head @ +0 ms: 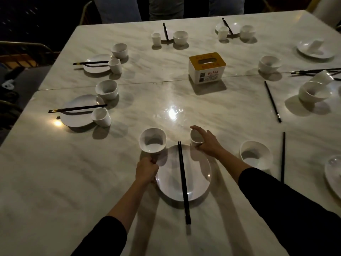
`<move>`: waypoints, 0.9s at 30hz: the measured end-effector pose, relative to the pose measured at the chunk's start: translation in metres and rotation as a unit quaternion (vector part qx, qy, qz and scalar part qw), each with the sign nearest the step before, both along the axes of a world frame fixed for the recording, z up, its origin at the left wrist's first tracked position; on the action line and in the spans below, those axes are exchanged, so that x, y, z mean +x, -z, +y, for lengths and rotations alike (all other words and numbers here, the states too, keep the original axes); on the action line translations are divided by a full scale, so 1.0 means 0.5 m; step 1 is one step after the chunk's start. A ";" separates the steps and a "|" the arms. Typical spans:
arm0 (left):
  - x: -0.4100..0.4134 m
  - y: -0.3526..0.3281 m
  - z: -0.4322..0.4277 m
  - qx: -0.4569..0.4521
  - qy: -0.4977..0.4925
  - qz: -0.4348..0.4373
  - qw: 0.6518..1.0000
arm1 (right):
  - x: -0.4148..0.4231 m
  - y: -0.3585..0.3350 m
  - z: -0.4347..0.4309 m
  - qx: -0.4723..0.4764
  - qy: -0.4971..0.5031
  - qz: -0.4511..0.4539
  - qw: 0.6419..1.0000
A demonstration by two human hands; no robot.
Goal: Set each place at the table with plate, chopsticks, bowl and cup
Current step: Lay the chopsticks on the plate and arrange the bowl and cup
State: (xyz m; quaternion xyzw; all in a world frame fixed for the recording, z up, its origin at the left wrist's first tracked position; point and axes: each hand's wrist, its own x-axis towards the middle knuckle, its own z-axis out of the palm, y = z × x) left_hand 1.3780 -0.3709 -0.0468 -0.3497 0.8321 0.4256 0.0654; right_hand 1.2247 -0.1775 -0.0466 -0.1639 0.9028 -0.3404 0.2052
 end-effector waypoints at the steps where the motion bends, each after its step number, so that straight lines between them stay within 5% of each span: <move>1: 0.001 0.002 -0.003 0.011 -0.004 -0.005 1.000 | 0.000 0.001 0.000 0.001 0.001 0.000 1.000; 9: -0.030 -0.005 -0.052 0.215 -0.280 0.095 0.931 | -0.004 0.005 0.002 0.003 -0.004 0.003 1.000; 27: -0.079 -0.015 -0.048 0.225 -0.257 0.101 0.934 | -0.008 0.021 0.003 -0.011 0.002 0.012 1.000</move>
